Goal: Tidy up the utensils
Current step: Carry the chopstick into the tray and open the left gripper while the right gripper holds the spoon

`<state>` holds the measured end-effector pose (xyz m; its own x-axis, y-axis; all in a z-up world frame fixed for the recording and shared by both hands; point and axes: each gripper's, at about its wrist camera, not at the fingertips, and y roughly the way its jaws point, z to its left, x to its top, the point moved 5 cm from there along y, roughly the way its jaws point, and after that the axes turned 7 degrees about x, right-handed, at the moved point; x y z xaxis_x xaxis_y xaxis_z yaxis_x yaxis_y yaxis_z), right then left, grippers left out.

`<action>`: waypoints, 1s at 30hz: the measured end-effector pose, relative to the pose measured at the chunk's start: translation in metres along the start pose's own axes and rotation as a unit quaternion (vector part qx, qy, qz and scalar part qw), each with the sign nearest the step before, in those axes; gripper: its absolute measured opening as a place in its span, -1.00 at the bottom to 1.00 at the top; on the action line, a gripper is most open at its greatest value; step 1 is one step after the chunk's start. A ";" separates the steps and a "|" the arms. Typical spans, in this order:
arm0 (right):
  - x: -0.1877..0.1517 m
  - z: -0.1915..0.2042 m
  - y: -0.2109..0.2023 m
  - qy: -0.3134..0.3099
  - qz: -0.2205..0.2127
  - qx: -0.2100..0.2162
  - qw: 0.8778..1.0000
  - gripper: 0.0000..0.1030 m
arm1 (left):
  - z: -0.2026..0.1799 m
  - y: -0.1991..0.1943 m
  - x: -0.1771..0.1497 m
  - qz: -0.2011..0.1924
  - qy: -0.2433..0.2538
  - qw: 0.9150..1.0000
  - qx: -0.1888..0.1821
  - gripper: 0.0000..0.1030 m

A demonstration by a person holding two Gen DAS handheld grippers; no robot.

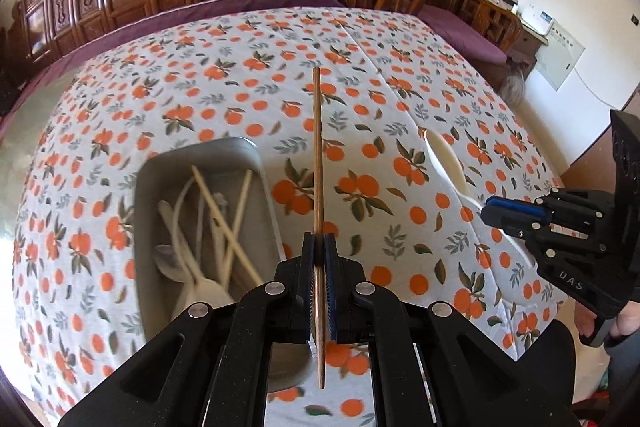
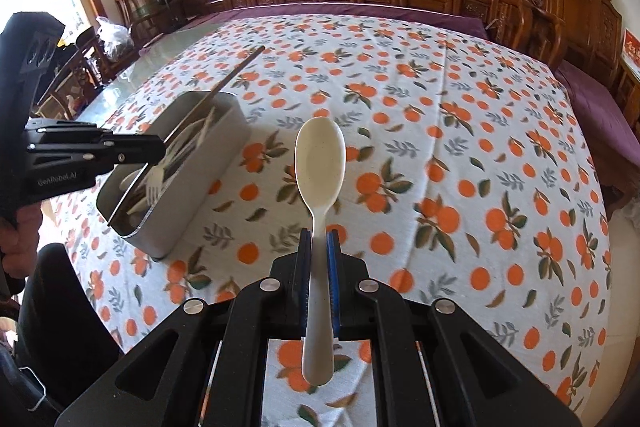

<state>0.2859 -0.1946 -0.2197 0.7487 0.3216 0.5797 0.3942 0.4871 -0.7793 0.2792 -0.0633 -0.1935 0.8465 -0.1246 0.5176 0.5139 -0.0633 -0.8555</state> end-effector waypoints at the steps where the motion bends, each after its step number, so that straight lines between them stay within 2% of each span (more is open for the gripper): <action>1: 0.001 0.002 0.001 -0.001 0.000 0.001 1.000 -0.82 | 0.005 -0.002 0.000 -0.002 -0.002 1.000 -0.002 -0.92; 9: 0.006 0.019 0.009 -0.003 0.001 0.011 1.000 -0.82 | 0.032 -0.003 -0.005 0.000 0.000 1.000 -0.002 -0.92; 19: 0.009 0.026 0.017 -0.007 0.006 0.017 1.000 -0.82 | 0.056 0.034 -0.032 0.053 0.010 0.998 0.018 -0.92; 30: 0.012 0.034 0.023 -0.007 0.010 0.022 1.000 -0.82 | 0.063 0.049 -0.039 0.076 -0.013 0.997 0.013 -0.92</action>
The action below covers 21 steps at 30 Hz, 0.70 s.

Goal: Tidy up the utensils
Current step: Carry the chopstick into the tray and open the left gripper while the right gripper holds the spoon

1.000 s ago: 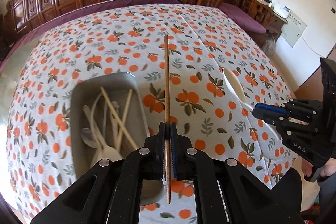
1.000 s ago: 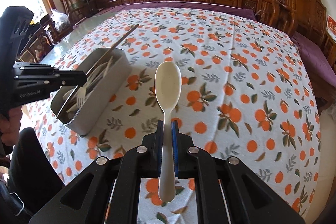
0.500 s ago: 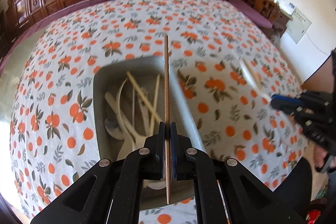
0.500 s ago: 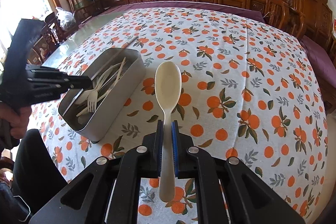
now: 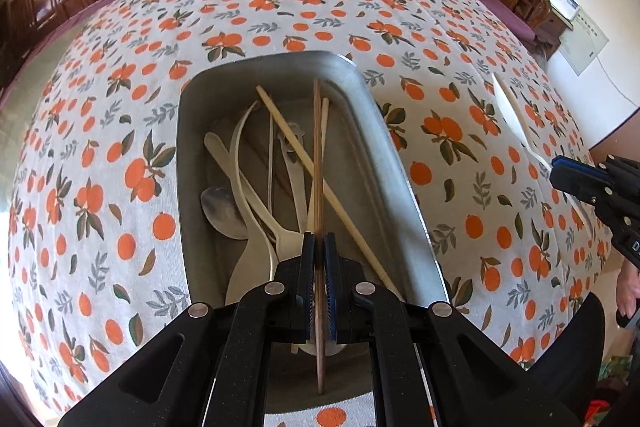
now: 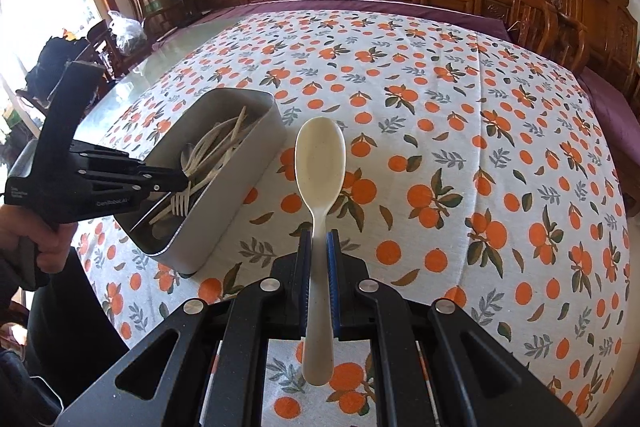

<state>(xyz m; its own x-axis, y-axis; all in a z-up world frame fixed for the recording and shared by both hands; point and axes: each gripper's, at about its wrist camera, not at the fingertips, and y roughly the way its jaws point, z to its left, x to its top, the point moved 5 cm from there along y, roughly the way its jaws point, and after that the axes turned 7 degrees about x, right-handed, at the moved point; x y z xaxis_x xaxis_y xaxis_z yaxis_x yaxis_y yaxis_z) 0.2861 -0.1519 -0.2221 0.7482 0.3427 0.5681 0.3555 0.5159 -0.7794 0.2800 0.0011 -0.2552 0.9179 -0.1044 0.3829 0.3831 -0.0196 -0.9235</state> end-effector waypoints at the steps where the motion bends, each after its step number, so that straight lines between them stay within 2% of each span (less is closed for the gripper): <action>1: 0.001 0.002 0.001 -0.001 0.000 0.001 1.000 -0.82 | 0.002 0.000 0.000 -0.002 -0.005 1.000 0.000 -0.92; 7: 0.011 0.020 0.008 -0.004 -0.003 0.011 1.000 -0.82 | 0.013 -0.012 0.000 -0.021 -0.024 0.999 -0.003 -0.92; 21: 0.048 0.089 0.046 -0.014 -0.007 0.046 0.999 -0.82 | 0.051 -0.054 -0.008 -0.066 -0.050 0.997 0.002 -0.92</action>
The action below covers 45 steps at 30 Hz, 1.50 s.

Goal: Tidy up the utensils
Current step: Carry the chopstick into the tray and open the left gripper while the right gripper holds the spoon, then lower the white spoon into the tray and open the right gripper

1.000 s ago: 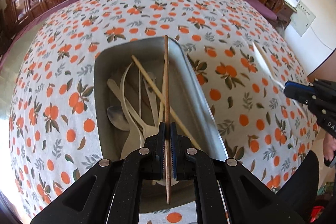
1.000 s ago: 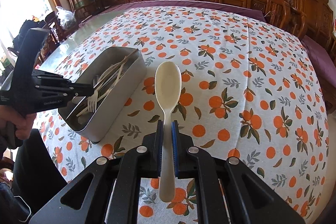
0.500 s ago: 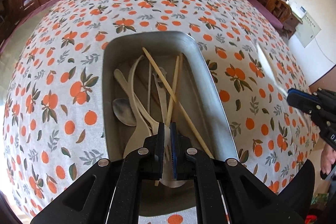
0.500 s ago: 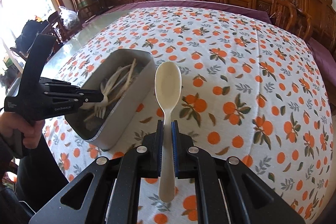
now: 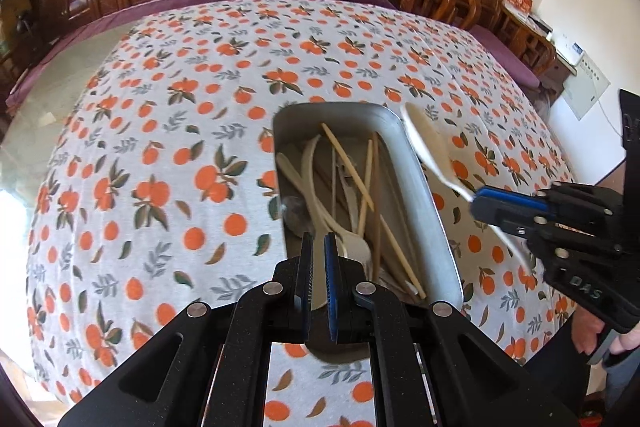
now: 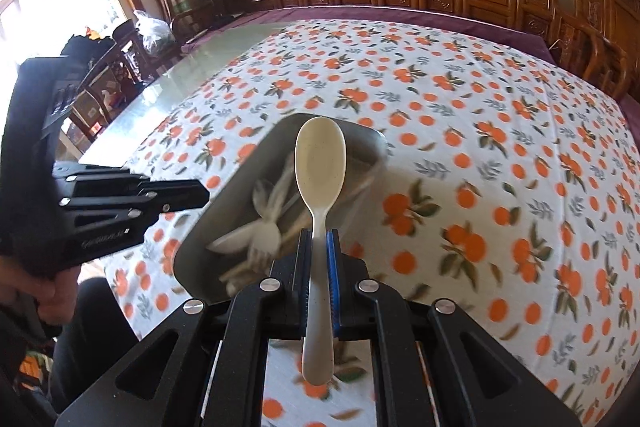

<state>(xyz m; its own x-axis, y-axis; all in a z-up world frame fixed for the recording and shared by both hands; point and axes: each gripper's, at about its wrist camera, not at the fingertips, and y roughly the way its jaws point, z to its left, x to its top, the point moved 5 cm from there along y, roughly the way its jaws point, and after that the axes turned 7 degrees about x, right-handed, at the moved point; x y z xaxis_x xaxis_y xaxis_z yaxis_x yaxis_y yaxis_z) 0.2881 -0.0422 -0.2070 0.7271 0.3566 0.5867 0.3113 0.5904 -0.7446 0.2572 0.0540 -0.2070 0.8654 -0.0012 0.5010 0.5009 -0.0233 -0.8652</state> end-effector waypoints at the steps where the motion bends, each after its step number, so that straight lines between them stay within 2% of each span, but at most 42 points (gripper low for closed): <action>1: 0.002 0.003 0.003 0.003 0.000 0.003 1.000 -0.82 | 0.003 -0.003 0.000 -0.003 -0.001 1.000 0.001 -0.92; 14: 0.022 0.013 0.060 0.040 0.022 0.002 0.999 -0.82 | 0.025 -0.016 -0.003 -0.017 -0.010 1.000 0.009 -0.92; 23: 0.022 0.008 0.080 0.052 0.033 -0.007 0.998 -0.82 | 0.034 -0.018 -0.008 -0.016 -0.018 1.000 0.018 -0.92; 29: 0.022 0.014 0.071 0.038 0.020 0.001 0.999 -0.77 | 0.033 -0.025 -0.009 -0.020 -0.018 0.999 0.023 -0.92; 34: 0.018 0.017 0.044 0.037 -0.003 0.007 0.999 -0.77 | 0.027 -0.037 -0.009 -0.030 -0.015 0.999 0.025 -0.86; 35: 0.017 0.018 0.034 0.037 -0.011 0.008 0.999 -0.77 | 0.025 -0.040 -0.009 -0.033 -0.014 0.999 0.026 -0.82; 38: 0.013 0.019 0.003 0.040 -0.038 0.008 0.998 -0.77 | 0.020 -0.051 -0.010 -0.047 -0.014 0.998 0.029 -0.55; 41: 0.006 0.021 -0.026 0.037 -0.061 0.003 0.997 -0.77 | 0.015 -0.063 -0.011 -0.062 -0.016 0.997 0.033 -0.13; 43: 0.001 0.022 -0.043 0.033 -0.072 -0.003 0.997 -0.77 | 0.014 -0.072 -0.012 -0.078 -0.020 0.996 0.039 0.28; 44: -0.001 0.023 -0.051 0.031 -0.077 -0.007 0.997 -0.77 | 0.013 -0.075 -0.013 -0.084 -0.023 0.995 0.042 0.38; 45: -0.004 0.024 -0.058 0.029 -0.082 -0.012 0.996 -0.67 | 0.012 -0.079 -0.013 -0.089 -0.025 0.995 0.045 0.61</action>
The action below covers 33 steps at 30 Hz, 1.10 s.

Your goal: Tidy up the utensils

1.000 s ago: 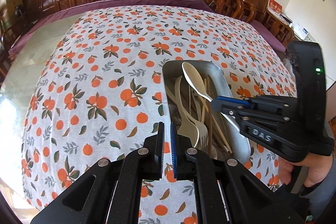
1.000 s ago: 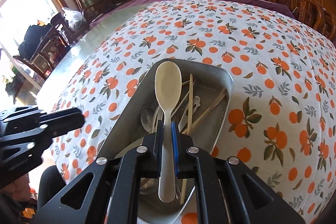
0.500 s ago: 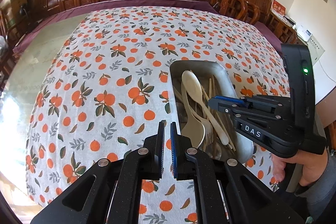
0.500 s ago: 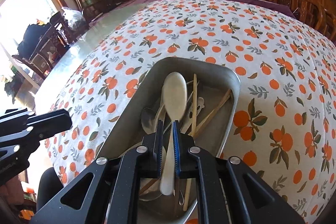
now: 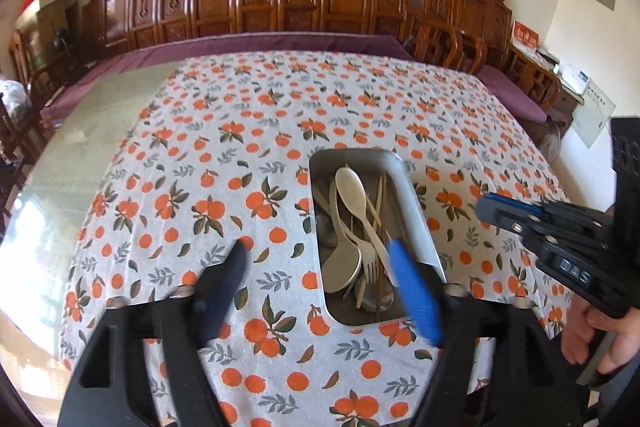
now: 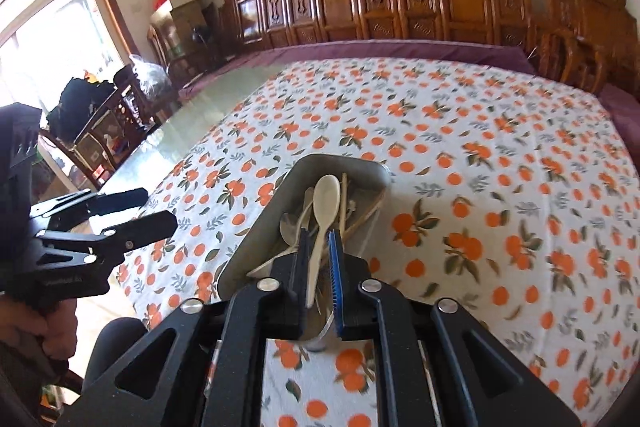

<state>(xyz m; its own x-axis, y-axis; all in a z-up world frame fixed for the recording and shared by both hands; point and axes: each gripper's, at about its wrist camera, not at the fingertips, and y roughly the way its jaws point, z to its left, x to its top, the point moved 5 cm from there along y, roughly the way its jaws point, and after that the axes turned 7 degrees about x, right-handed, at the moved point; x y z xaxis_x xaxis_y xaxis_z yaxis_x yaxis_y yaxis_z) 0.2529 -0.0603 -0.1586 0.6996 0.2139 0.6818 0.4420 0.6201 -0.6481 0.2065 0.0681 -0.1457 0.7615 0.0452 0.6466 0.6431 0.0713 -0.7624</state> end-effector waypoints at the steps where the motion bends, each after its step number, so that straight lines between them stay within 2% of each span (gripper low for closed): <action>1: -0.001 0.000 -0.006 -0.001 -0.005 -0.005 1.000 -0.52 | 0.000 -0.004 0.000 -0.007 -0.002 1.000 0.002 0.69; 3: -0.005 0.001 -0.021 -0.001 -0.015 -0.010 1.000 -0.33 | -0.002 -0.010 0.000 -0.018 -0.005 1.000 0.004 0.76; 5: -0.008 0.002 -0.033 -0.001 -0.023 -0.018 1.000 -0.01 | -0.006 -0.017 -0.001 -0.023 -0.006 1.000 0.000 0.81; 7: -0.011 0.003 -0.045 -0.003 -0.032 -0.034 0.999 0.43 | -0.010 -0.023 -0.001 -0.028 -0.001 1.000 0.000 0.84; 8: -0.012 0.003 -0.051 -0.003 -0.037 -0.042 0.998 0.51 | -0.012 -0.026 -0.002 -0.031 0.001 1.000 0.001 0.84; 10: -0.014 0.003 -0.062 -0.001 -0.048 -0.051 0.998 0.79 | -0.016 -0.034 -0.003 -0.038 0.008 0.999 0.005 0.84; 12: -0.016 0.001 -0.075 0.006 -0.060 -0.059 0.996 0.92 | -0.019 -0.040 -0.004 -0.043 0.011 0.999 0.003 0.84; 18: -0.030 -0.005 -0.106 0.018 -0.082 -0.083 0.993 0.95 | -0.031 -0.060 -0.012 -0.061 0.021 0.998 0.001 0.84; 25: -0.042 -0.001 -0.143 0.013 -0.109 -0.100 0.989 0.95 | -0.043 -0.081 -0.024 -0.063 0.014 0.998 -0.001 0.84; 33: -0.034 0.025 -0.198 -0.011 -0.160 -0.103 0.982 0.95 | -0.057 -0.134 -0.018 -0.113 0.029 0.993 -0.011 0.84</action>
<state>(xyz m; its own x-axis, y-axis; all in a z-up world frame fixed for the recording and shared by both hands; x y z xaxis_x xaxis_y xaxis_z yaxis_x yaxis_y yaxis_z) 0.1272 -0.1715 -0.0446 0.4943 0.0510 0.8678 0.7428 0.4937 -0.4522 0.1114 0.0011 -0.0570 0.6005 -0.0266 0.7992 0.7992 0.0507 -0.5989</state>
